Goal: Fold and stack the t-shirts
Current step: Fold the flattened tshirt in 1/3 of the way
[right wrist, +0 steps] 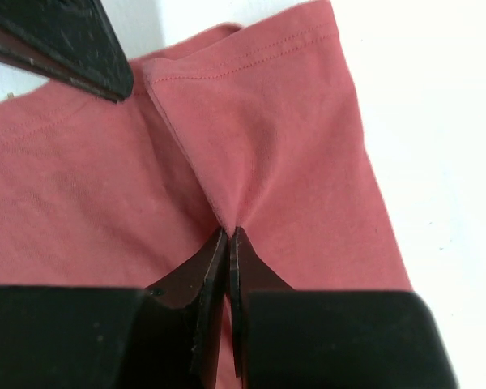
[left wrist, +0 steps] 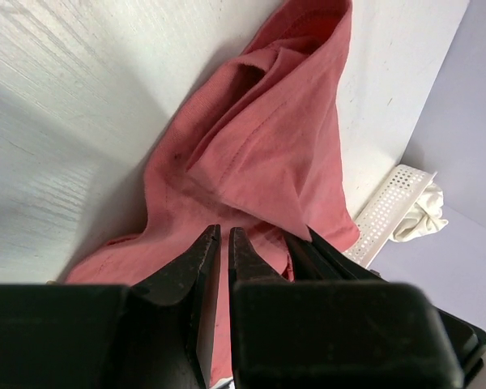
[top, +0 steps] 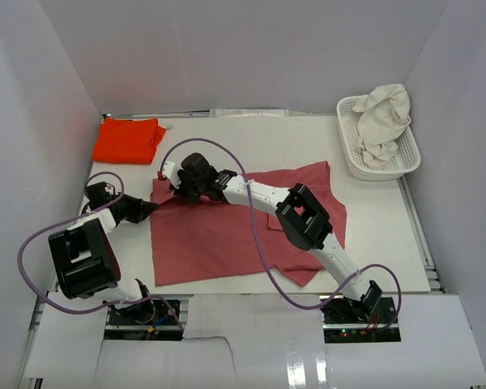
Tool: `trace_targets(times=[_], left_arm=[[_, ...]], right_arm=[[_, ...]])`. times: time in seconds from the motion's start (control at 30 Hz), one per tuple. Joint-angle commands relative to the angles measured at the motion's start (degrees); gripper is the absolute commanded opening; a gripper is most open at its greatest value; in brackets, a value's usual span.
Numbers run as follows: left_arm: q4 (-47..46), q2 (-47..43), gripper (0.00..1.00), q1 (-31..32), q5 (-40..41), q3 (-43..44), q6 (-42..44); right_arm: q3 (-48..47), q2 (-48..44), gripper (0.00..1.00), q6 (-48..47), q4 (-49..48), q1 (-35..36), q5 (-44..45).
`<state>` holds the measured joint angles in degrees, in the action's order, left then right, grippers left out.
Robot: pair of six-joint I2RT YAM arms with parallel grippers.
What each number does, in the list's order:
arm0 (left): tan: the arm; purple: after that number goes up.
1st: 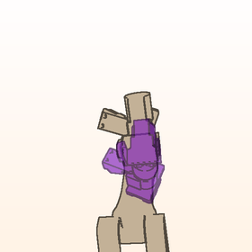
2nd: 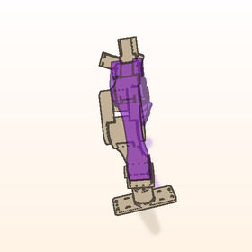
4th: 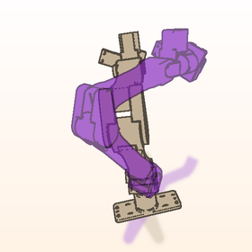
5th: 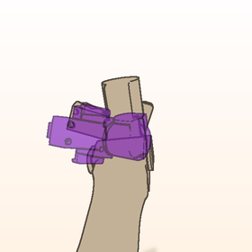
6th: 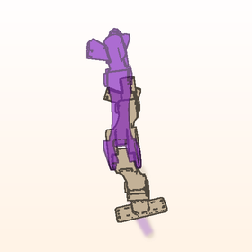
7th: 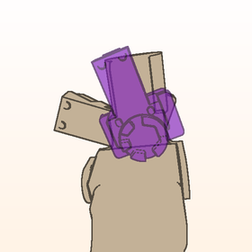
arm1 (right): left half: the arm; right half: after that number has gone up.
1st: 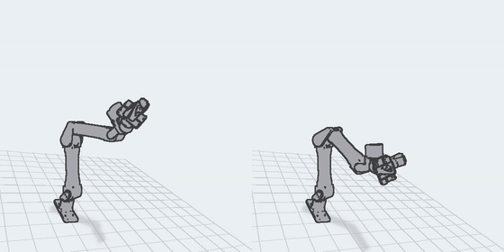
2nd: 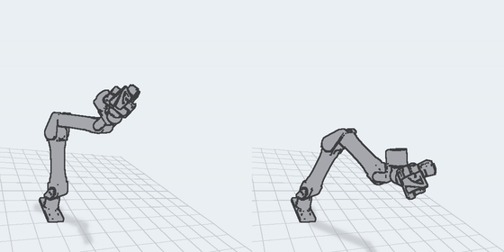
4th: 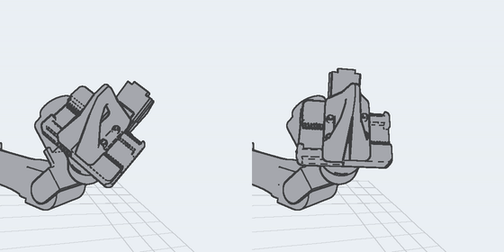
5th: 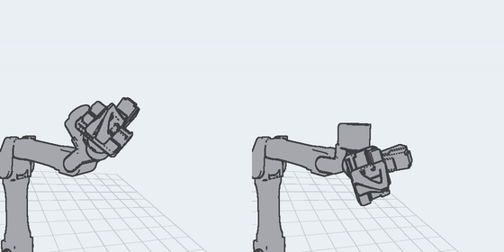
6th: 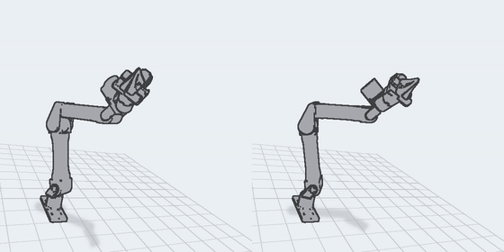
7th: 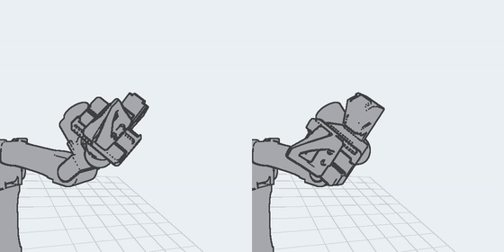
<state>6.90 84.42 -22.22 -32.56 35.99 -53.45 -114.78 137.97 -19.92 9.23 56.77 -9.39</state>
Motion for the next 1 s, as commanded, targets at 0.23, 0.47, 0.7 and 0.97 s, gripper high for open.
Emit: trace_targets(times=[0.23, 0.47, 0.7, 0.97], left_arm=[[0.5, -3.3, 0.2, -0.5, 1.6, 1.0, 1.4], [3.2, -4.8, 0.24, -0.3, 5.0, 2.5, 5.1], [7.2, -9.3, 0.27, 3.9, 13.2, 6.7, 11.0], [12.0, -8.4, 0.27, 15.5, 20.1, 14.1, 16.5]], right_arm=[[2.7, -4.6, 0.13, 1.8, 0.3, 0.6, -3.2], [3.2, -5.3, 0.39, 6.3, -2.3, 0.6, -9.8], [8.1, -10.4, 0.41, 7.8, -4.4, 0.3, -6.7], [23.6, -25.3, 0.39, 22.7, -4.1, -7.1, 5.5]])
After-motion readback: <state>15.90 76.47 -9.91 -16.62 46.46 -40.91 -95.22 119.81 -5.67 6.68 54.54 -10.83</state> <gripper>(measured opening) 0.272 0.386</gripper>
